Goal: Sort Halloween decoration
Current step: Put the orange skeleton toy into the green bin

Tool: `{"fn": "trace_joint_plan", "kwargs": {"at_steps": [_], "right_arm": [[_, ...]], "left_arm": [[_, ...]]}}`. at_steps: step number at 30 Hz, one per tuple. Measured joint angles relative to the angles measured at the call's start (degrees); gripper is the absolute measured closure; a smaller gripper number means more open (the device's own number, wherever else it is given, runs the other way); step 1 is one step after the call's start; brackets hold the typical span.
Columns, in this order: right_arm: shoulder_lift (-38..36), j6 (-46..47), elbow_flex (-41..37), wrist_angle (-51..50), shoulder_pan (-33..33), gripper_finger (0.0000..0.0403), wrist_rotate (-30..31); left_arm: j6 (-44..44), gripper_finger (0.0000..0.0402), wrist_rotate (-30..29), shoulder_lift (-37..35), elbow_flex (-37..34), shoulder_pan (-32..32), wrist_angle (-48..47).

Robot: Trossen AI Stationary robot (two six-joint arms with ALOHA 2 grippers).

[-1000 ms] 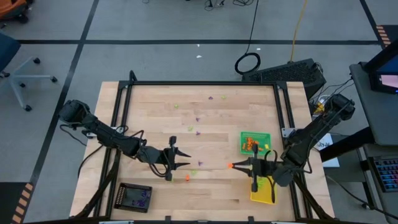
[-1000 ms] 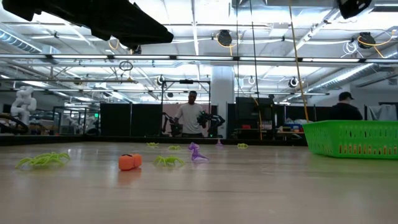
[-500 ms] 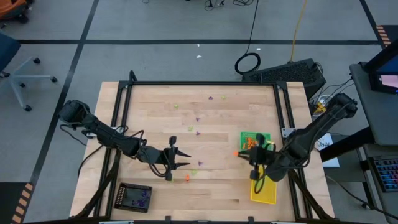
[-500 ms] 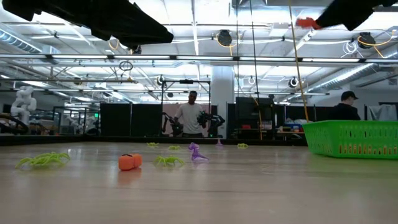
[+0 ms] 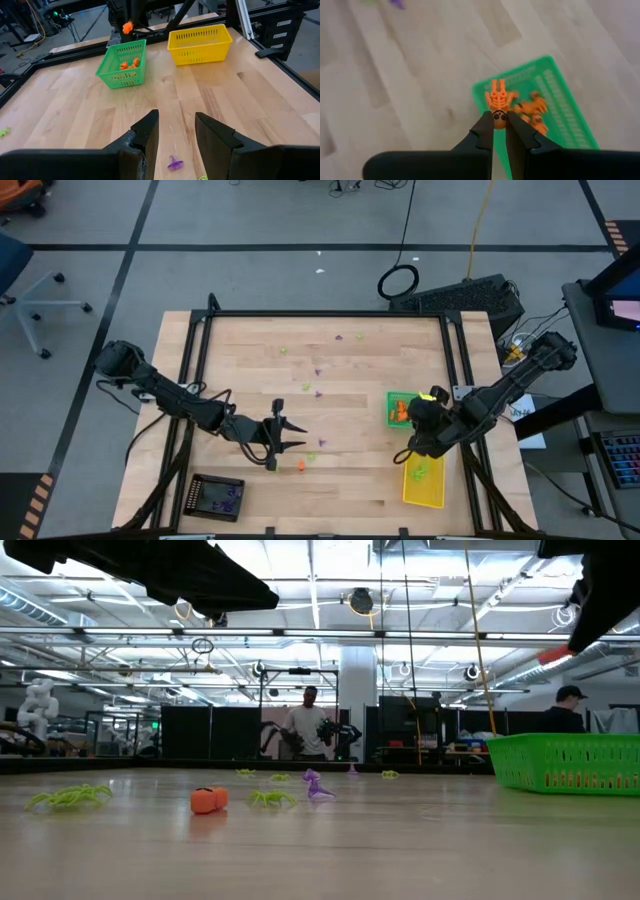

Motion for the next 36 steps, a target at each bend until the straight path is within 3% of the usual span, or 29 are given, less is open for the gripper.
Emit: {"fn": "trace_joint_plan", "kwargs": {"at_steps": [13,36], "right_arm": [[2.1,4.8,-2.7,-5.1,-6.8,0.0392,-7.4],[10.5,2.2,-2.9,-4.9,-9.6,0.0367,-9.1]], "left_arm": [[0.0,0.0275,0.0,0.0,0.0,0.0,0.0],[0.0,0.0275,0.0,0.0,0.0,0.0,0.0]]}}
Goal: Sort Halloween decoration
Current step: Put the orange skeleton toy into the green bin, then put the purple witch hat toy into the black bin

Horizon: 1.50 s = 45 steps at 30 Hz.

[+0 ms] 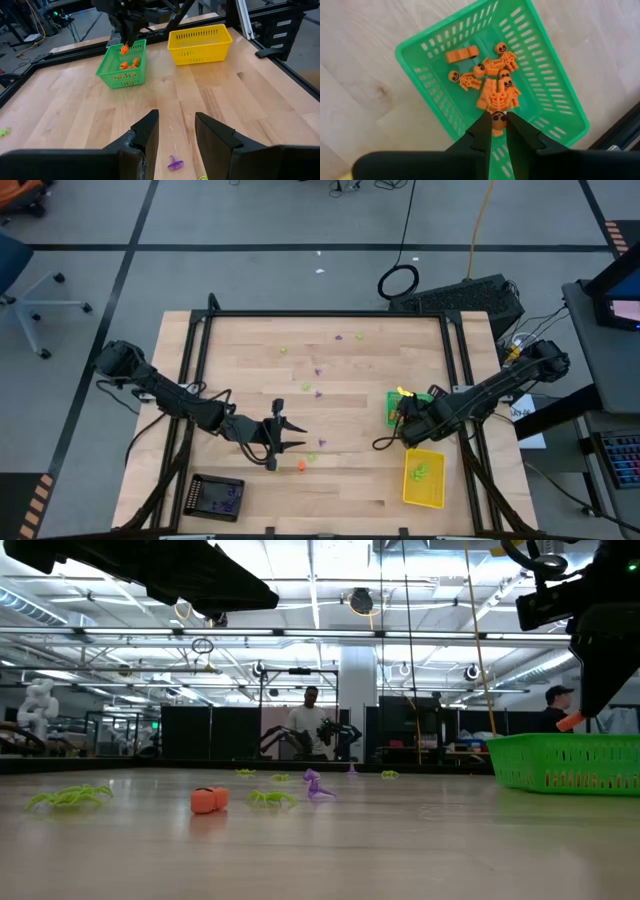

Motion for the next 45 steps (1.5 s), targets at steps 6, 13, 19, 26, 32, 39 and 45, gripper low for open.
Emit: {"fn": "trace_joint_plan", "kwargs": {"at_steps": [6,13,19,26,32,39,45], "right_arm": [[0.0,1.2,0.0,0.0,0.0,0.0344,0.0],[0.0,1.6,0.0,0.0,0.0,0.0318,0.1],[-0.7,-1.8,-0.1,7.0,1.7,0.0310,4.0],[-1.1,-11.7,-0.1,24.8,5.8,0.0310,7.9],[1.1,-27.2,0.0,44.4,8.3,0.0310,11.2],[9.7,-38.6,0.0,59.3,6.7,0.0309,10.7],[14.8,-39.5,0.0,61.5,4.1,0.0309,8.1]], "left_arm": [[0.0,0.0275,0.0,0.0,0.0,0.0,0.0],[0.0,0.0275,0.0,0.0,0.0,0.0,0.0],[0.0,0.0275,0.0,0.0,0.0,0.0,0.0],[-1.5,0.0275,-1.8,0.0,0.0,0.0,0.0],[-1.6,0.0275,-2.4,0.0,0.0,0.1,0.0],[-2.0,0.0275,-2.4,0.0,0.0,0.1,0.0],[-3.1,0.0275,-2.4,0.0,0.0,0.0,0.0]]}}
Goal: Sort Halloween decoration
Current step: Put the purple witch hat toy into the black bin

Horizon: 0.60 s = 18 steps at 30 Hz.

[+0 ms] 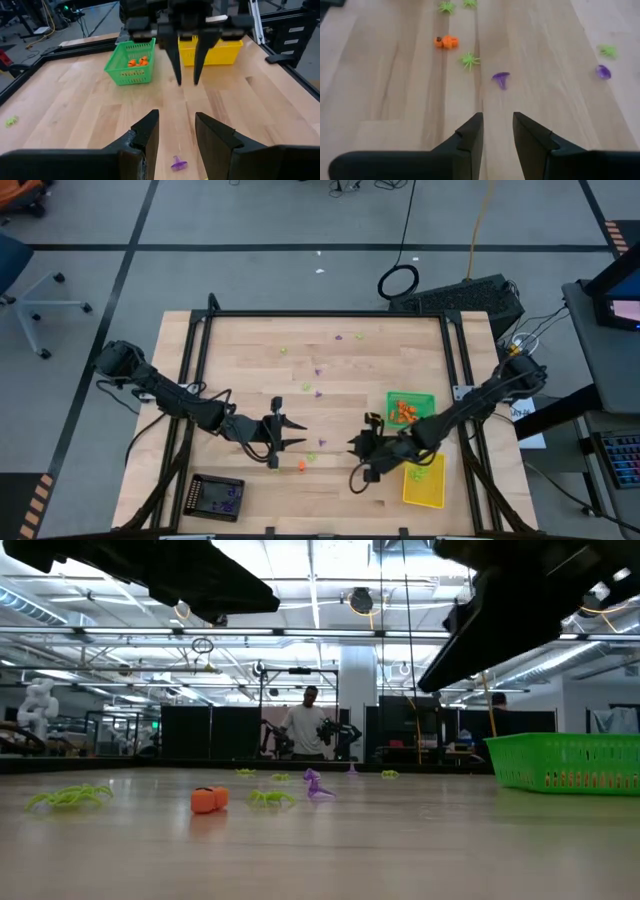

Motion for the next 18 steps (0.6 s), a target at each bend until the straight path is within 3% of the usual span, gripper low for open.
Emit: {"fn": "trace_joint_plan", "kwargs": {"at_steps": [6,11,18], "right_arm": [[3.9,-4.6,0.0,6.3,-2.7,0.0298,-3.9],[7.3,-7.4,0.1,12.1,-5.8,0.0263,-8.2],[13.2,-10.3,4.4,11.6,-9.7,0.0216,-11.7]], "left_arm": [[-2.8,0.0275,0.0,0.0,0.0,0.0,-0.1],[-5.8,0.0275,0.0,0.0,0.0,0.0,-0.7],[-9.0,0.0275,0.0,0.0,0.0,0.0,-3.5]]}}
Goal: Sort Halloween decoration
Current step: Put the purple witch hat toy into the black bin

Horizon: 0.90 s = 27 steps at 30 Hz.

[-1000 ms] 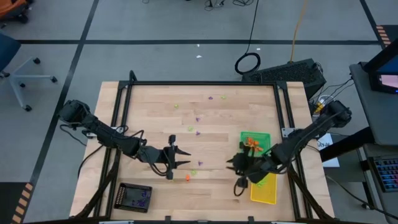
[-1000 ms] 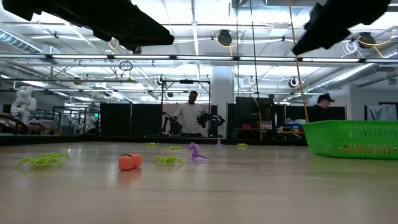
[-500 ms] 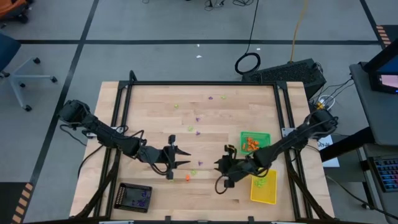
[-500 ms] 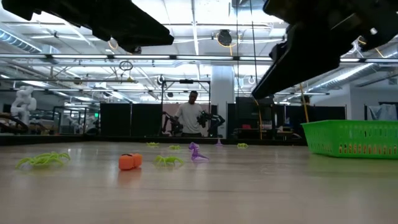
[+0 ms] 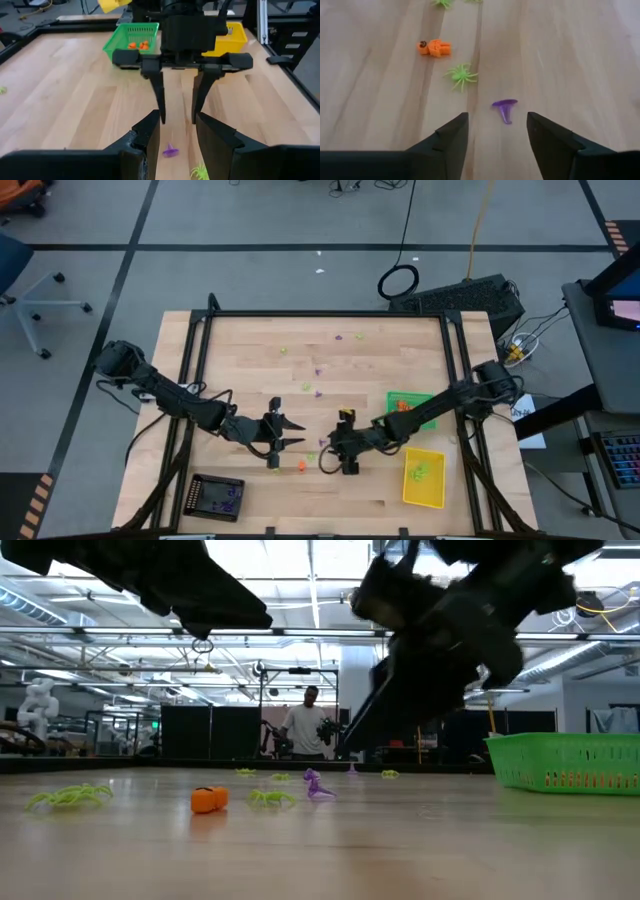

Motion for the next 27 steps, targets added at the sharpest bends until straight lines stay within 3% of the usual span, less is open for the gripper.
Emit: {"fn": "trace_joint_plan", "kwargs": {"at_steps": [19,27], "right_arm": [[8.3,-2.0,5.3,-2.7,-4.5,0.0205,-5.7],[8.4,-2.6,5.3,-1.1,-4.7,0.0263,-8.2]], "left_arm": [[-1.3,0.0275,0.0,2.8,0.0,-0.4,0.3],[-1.3,0.0275,0.0,2.8,0.0,-0.4,0.1]]}}
